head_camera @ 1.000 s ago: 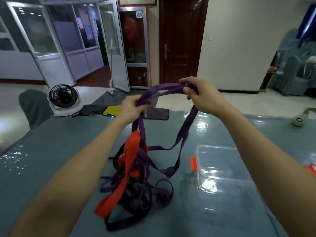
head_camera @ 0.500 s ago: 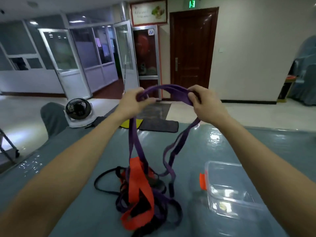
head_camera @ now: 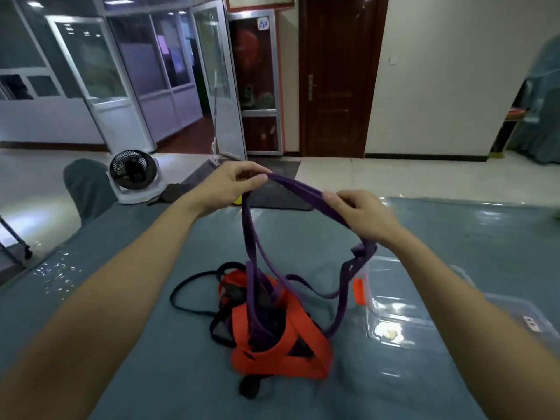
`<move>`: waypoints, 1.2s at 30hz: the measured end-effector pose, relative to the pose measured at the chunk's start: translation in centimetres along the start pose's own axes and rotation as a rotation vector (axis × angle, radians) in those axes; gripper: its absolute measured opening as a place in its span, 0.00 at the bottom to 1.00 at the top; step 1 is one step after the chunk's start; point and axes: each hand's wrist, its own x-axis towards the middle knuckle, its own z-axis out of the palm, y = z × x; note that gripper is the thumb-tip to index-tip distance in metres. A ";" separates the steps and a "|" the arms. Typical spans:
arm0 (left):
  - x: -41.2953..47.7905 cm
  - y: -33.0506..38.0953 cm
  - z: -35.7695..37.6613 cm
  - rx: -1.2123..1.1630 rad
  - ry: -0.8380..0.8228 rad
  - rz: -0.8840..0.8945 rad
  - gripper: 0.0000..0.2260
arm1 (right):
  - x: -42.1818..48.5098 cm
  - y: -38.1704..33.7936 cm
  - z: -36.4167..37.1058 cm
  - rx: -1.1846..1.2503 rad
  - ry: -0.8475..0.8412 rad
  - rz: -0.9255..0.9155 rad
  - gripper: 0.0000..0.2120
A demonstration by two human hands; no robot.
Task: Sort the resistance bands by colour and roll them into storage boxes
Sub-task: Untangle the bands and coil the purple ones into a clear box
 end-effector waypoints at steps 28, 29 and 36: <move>-20.6 -15.2 29.4 0.895 -0.329 -0.286 0.23 | -17.1 3.3 4.6 0.337 0.198 0.271 0.06; -20.0 -15.3 27.6 0.849 -0.285 -0.258 0.18 | -16.8 3.0 3.9 0.351 0.231 0.258 0.05; -9.3 -12.3 8.0 0.159 0.520 -0.334 0.09 | -11.9 -1.8 0.9 0.408 0.335 0.175 0.06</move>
